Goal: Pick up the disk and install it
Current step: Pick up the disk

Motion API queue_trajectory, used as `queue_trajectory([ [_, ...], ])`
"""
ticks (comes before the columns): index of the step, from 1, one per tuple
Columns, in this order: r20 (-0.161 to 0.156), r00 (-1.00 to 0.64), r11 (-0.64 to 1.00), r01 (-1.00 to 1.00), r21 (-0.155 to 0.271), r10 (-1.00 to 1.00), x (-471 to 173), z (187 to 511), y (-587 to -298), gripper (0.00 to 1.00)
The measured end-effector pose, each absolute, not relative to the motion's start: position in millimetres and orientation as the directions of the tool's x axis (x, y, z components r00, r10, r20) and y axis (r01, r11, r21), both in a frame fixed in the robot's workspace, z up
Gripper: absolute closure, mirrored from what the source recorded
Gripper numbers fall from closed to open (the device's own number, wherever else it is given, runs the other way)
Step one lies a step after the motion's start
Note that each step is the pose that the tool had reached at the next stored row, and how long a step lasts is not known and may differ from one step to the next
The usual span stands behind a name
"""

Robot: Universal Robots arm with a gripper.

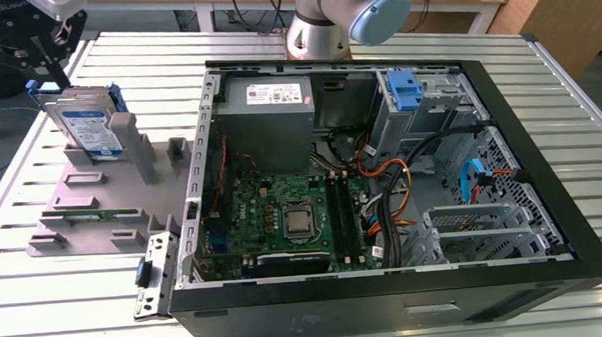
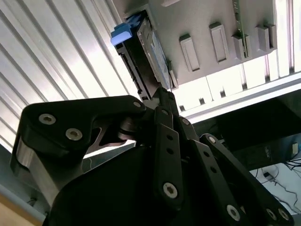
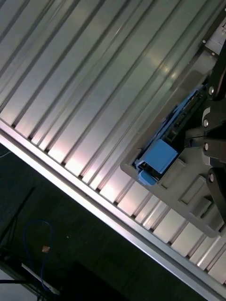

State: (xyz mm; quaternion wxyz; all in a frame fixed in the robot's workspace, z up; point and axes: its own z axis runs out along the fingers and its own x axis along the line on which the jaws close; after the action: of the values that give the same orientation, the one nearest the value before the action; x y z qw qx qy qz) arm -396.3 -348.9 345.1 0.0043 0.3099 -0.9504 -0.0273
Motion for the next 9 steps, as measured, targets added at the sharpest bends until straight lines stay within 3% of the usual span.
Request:
queue_trajectory([
  [9, -0.013, -0.724, 0.722, -0.689, 0.059, -0.69, -396.3, 344.7, -348.9, 0.89],
])
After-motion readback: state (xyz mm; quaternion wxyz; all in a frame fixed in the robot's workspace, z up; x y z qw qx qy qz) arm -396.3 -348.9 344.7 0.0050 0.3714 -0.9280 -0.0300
